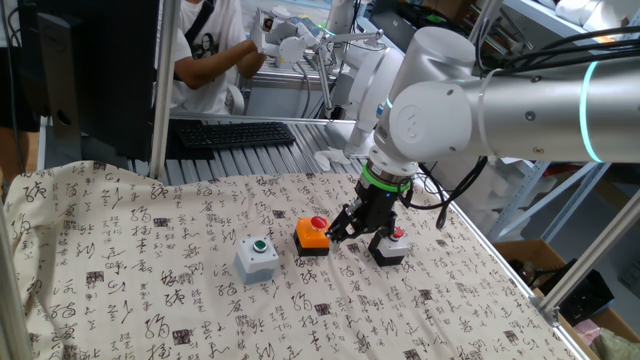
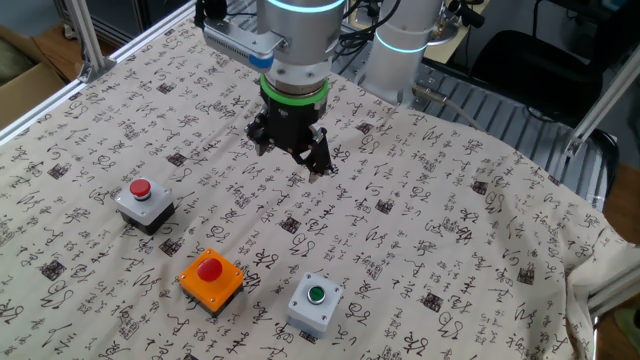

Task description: Press three buttons from left to right in sequence

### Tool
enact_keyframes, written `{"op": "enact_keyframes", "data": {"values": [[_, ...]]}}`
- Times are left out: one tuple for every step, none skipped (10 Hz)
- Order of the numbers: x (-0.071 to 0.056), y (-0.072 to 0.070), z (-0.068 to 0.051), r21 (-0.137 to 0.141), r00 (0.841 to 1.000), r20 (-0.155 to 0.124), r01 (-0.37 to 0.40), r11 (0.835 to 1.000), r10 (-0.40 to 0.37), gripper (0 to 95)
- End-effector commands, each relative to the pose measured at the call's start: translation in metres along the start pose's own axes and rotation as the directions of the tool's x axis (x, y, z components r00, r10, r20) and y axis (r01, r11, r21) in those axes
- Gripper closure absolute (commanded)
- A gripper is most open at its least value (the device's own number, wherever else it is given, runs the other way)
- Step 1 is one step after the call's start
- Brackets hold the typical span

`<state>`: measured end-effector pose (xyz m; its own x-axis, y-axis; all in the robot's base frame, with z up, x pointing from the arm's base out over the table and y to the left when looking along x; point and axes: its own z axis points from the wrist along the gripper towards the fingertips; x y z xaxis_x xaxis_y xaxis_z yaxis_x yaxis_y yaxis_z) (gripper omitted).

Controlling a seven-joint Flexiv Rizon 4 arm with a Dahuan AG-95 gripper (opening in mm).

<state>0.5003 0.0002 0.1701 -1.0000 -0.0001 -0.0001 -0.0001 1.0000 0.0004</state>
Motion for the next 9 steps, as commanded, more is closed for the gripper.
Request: {"op": "enact_keyframes", "data": {"values": [[0.0003, -0.0002, 0.0001, 0.000, 1.000, 0.000, 0.000, 1.000, 0.000, 0.0], [0.0003, -0.0002, 0.0002, -0.133, 0.929, -0.009, -0.368, 0.920, 0.370, 95.0], [0.0003, -0.0002, 0.0002, -0.167, 0.922, -0.026, -0.384, 0.908, 0.386, 95.0], [0.0003, 0.0000, 0.0002, -0.172, 0.923, -0.029, -0.383, 0.908, 0.384, 95.0], [0.0001, 0.0002, 0.0004, -0.160, 0.925, -0.027, -0.378, 0.912, 0.378, 95.0], [-0.0011, 0.0007, 0.0013, -0.143, 0.928, -0.025, -0.370, 0.918, 0.371, 95.0], [-0.0012, 0.0008, 0.0014, -0.145, 0.928, -0.027, -0.370, 0.917, 0.371, 95.0], [-0.0016, 0.0014, 0.0018, -0.144, 0.928, -0.029, -0.371, 0.917, 0.371, 95.0], [-0.0020, 0.0027, 0.0025, -0.134, 0.928, -0.026, -0.373, 0.918, 0.373, 95.0]]}}
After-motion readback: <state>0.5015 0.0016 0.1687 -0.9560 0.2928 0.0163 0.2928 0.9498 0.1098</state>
